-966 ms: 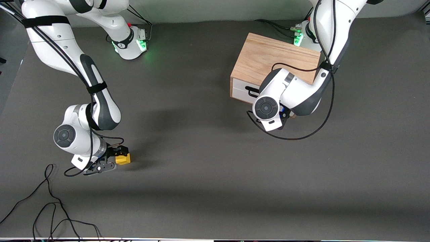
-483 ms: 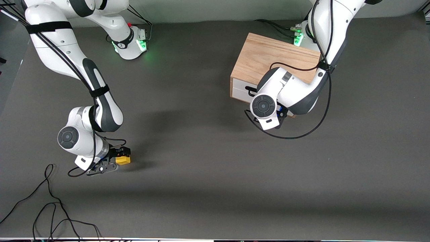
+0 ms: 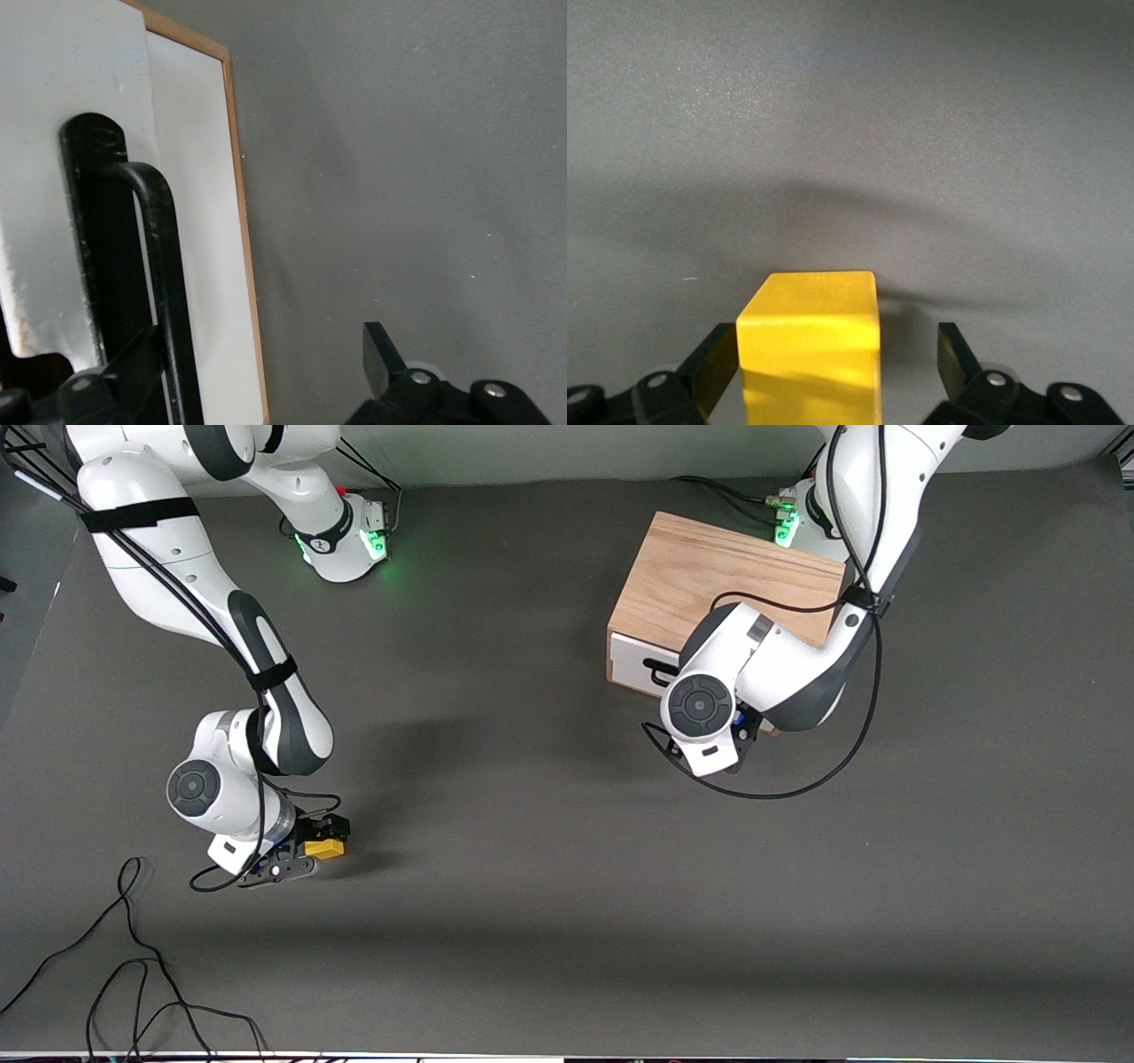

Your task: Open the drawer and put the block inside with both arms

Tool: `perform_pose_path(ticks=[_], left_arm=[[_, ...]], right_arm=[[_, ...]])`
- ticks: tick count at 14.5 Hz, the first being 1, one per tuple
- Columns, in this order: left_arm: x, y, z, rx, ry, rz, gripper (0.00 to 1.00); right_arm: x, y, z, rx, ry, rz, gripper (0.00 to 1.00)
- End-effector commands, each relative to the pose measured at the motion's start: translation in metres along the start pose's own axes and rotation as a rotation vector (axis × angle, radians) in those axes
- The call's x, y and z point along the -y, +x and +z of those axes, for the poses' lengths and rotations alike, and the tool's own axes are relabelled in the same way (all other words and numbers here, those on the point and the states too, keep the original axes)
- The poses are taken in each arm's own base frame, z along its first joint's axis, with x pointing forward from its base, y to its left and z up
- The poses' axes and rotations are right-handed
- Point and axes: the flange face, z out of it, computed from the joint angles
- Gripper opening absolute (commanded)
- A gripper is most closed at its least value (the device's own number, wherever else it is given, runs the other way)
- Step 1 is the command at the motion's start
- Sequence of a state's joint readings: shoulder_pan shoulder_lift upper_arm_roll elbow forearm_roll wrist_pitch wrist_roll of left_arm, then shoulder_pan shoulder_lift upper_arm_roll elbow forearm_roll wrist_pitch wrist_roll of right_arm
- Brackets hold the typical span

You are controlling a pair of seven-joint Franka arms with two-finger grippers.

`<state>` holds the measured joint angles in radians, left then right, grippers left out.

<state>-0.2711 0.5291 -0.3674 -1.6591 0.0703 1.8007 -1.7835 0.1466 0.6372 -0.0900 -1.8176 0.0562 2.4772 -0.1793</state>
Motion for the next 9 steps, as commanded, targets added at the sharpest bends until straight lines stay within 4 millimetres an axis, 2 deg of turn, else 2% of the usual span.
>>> perform_pose_path(ticks=[1,2,6,8,9], left_arm=[[-0.012,-0.002,-0.003,-0.001,-0.011,-0.015,1.00],[-0.013,-0.002,0.000,-0.002,-0.009,-0.014,1.00],[-0.024,0.000,0.010,-0.012,-0.022,-0.008,1.00],[-0.037,0.003,0.001,-0.004,-0.077,-0.005,1.00],[-0.045,0.005,-0.002,0.006,-0.089,-0.003,1.00]], right_arm=[[-0.004,0.000,0.001,-0.017,0.009,-0.024,1.00],[-0.008,-0.001,0.001,-0.017,0.009,-0.023,0.97],[-0.020,-0.003,0.001,-0.023,0.036,-0.063,0.51],[-0.022,-0.003,0.001,-0.031,0.075,-0.052,0.30],[-0.023,-0.004,0.001,-0.030,0.075,-0.050,0.23]])
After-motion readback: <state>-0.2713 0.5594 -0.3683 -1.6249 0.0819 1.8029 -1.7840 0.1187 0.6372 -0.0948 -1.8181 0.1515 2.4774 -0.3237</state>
